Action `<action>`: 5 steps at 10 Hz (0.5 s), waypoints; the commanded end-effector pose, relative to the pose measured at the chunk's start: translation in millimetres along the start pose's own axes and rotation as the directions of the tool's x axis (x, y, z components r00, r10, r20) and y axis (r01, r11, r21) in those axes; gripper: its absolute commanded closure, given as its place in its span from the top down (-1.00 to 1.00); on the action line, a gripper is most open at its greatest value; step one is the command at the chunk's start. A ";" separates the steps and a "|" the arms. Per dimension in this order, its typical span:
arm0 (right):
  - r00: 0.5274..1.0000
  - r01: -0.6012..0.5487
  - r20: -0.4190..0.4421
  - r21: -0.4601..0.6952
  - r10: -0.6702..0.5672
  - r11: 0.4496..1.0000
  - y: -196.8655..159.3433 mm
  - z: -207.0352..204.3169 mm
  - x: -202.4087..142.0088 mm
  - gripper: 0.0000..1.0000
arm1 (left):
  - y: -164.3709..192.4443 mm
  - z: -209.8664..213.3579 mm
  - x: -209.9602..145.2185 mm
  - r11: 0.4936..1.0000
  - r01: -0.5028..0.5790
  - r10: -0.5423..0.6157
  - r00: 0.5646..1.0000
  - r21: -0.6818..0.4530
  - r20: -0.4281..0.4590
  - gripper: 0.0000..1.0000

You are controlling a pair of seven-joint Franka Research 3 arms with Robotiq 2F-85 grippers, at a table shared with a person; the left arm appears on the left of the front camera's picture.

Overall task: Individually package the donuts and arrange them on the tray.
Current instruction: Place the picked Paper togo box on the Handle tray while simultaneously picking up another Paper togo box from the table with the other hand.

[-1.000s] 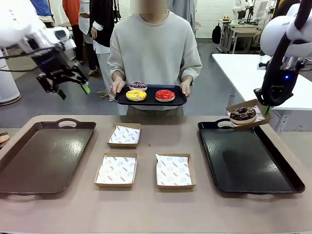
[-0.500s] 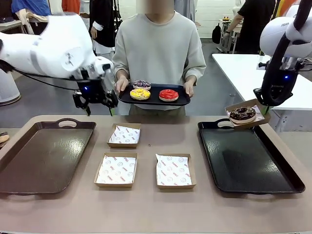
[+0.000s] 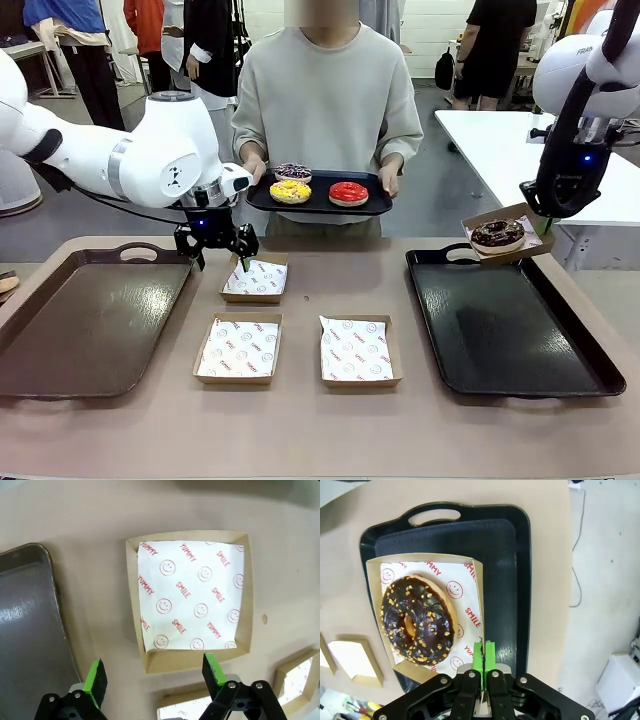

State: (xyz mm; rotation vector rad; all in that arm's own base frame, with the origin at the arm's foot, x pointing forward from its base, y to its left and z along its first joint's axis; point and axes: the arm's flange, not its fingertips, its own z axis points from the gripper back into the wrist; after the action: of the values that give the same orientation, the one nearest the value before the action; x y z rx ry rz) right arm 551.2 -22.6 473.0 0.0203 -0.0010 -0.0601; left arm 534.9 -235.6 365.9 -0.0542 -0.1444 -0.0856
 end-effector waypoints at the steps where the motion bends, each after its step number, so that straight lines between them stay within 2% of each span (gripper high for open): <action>1: 1.000 0.000 -0.002 -0.001 0.000 1.000 -0.5 1.2 -1.3 -0.97 | 1.4 -8.5 4.1 0.999 0.009 -0.010 1.000 0.040 0.028 1.00; 3: 1.000 0.000 -0.002 -0.001 0.000 1.000 -0.5 1.2 -1.3 -0.97 | 7.6 -9.1 6.7 0.999 0.042 -0.042 0.999 0.000 0.034 1.00; 5: 1.000 0.000 -0.002 -0.001 0.000 1.000 -0.5 1.2 -1.3 -0.97 | 6.3 -10.8 2.7 1.000 0.006 -0.006 1.000 0.011 0.000 1.00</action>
State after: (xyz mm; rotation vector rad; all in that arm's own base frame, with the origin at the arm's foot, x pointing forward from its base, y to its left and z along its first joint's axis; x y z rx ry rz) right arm 551.2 -22.6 473.0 0.0203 -0.0009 -0.0601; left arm 541.0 -229.1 354.4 -0.0458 -0.1498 -0.0976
